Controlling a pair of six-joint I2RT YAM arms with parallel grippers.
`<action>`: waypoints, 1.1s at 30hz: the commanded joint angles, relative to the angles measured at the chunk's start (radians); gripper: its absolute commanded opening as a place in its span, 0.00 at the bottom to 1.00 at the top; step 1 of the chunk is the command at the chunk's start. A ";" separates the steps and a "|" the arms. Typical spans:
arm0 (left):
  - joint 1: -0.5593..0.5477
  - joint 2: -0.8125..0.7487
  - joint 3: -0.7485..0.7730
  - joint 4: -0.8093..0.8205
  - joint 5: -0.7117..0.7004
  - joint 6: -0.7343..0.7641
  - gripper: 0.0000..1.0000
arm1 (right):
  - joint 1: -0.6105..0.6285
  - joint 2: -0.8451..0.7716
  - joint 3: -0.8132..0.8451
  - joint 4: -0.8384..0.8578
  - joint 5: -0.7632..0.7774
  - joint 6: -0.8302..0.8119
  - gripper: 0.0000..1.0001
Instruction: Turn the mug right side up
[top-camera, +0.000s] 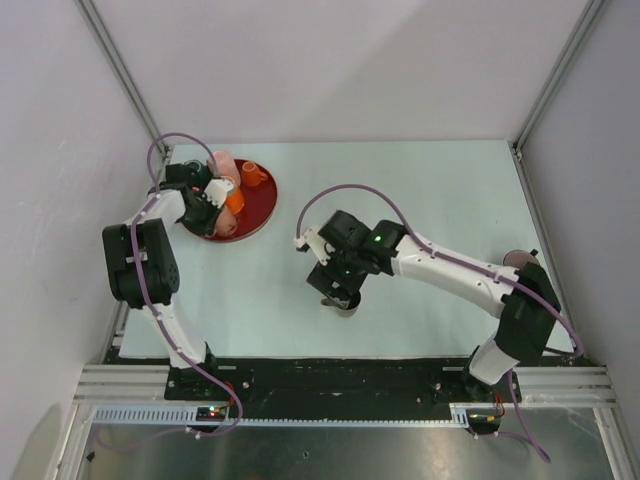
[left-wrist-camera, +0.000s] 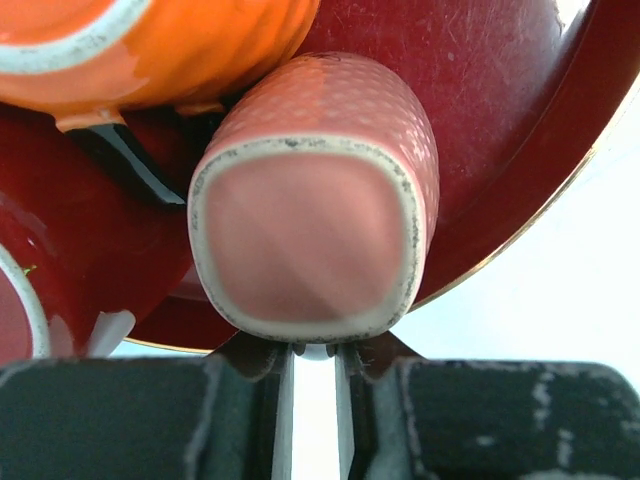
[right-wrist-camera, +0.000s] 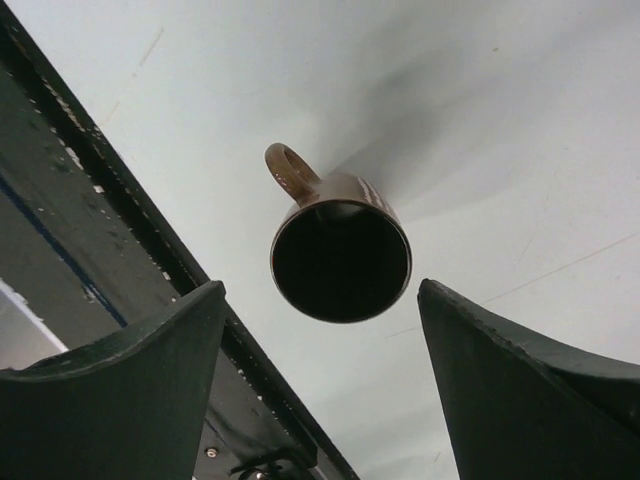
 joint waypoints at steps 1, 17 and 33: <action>-0.005 -0.078 0.042 0.028 0.065 -0.108 0.00 | -0.053 -0.112 0.048 0.050 -0.086 0.041 0.88; -0.118 -0.391 0.201 -0.048 0.537 -0.644 0.00 | -0.363 -0.034 0.034 1.066 -0.547 0.812 0.99; -0.281 -0.409 0.279 -0.066 0.749 -0.804 0.00 | -0.386 0.208 0.223 1.537 -0.599 1.254 0.89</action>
